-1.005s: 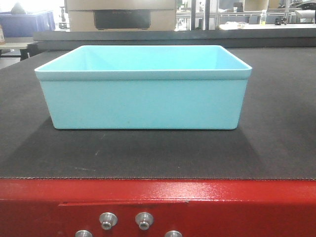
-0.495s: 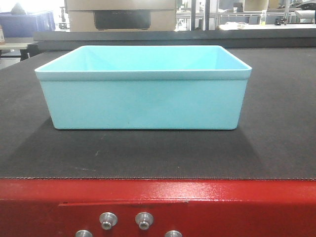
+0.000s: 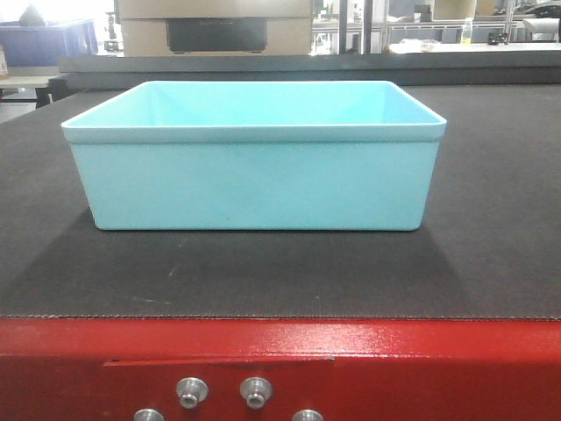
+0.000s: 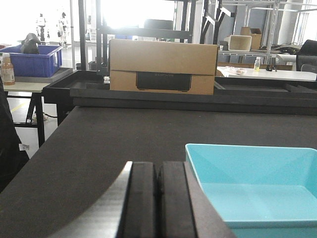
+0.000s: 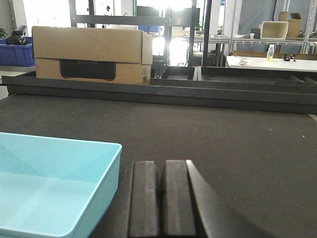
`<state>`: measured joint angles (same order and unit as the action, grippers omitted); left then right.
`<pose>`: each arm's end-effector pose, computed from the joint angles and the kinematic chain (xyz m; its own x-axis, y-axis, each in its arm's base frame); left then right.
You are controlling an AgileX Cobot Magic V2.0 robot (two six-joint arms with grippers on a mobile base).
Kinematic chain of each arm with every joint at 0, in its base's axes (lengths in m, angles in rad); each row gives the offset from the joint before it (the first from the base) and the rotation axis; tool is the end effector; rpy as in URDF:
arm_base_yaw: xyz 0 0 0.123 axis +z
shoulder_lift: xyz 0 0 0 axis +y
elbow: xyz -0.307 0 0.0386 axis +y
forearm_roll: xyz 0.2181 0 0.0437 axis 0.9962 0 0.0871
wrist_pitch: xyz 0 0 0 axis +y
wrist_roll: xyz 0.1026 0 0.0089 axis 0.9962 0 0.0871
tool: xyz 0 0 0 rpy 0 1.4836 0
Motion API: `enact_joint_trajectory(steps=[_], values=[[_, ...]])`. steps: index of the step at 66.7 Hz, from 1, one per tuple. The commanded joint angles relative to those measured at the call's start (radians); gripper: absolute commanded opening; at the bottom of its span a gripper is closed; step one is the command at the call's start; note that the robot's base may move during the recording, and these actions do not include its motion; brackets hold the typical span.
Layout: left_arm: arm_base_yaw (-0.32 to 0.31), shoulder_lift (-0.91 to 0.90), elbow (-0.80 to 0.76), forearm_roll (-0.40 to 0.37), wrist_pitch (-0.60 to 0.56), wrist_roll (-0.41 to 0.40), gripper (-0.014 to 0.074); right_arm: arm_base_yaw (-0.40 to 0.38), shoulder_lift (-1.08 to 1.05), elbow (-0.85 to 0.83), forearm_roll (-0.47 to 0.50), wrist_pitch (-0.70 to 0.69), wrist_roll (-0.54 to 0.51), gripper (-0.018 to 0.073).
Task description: Fetch blue bin and place on conveyor start
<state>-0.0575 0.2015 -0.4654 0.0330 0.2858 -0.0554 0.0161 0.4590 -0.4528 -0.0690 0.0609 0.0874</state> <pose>0.0089 0.0004 0.3280 0.0641 -0.0275 -0.9976 0.0497 0.9985 -0.0243 0.0632 0.0006 0.3380 0.0200 0.0189 -0.9996 -0.0123 0.9998 0.0186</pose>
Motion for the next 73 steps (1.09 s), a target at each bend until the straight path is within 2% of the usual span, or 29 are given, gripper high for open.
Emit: enact_joint_trajectory(steps=[1, 17, 22, 32, 46, 55, 58, 73], values=[[-0.001, -0.006, 0.003, -0.005, -0.021, -0.002, -0.0111, -0.004, -0.006, 0.002, -0.010, -0.025, -0.007, -0.0162], [-0.001, -0.006, 0.003, -0.008, -0.021, -0.002, -0.0111, -0.004, -0.006, 0.002, -0.010, -0.025, -0.007, -0.0162], [0.028, -0.030, 0.017, -0.008, -0.015, -0.002, -0.0111, -0.004, -0.006, 0.002, -0.010, -0.025, -0.007, -0.0162], [0.084, -0.111, 0.129, -0.033, -0.029, 0.097, -0.0111, -0.004, -0.006, 0.002, -0.010, -0.025, -0.007, -0.0162], [0.086, -0.201, 0.388, -0.033, -0.180, 0.099, -0.0111, -0.004, -0.006, 0.002, -0.010, -0.025, -0.007, -0.0162], [0.086, -0.201, 0.465, -0.033, -0.308, 0.099, -0.0111, -0.004, -0.006, 0.002, -0.010, -0.025, -0.007, -0.0162], [0.086, -0.201, 0.465, -0.033, -0.256, 0.099, -0.0111, -0.004, -0.006, 0.002, -0.010, -0.025, -0.007, -0.0162], [0.086, -0.201, 0.465, -0.033, -0.259, 0.099, -0.0111, -0.004, -0.006, 0.002, -0.010, -0.025, -0.007, -0.0162]])
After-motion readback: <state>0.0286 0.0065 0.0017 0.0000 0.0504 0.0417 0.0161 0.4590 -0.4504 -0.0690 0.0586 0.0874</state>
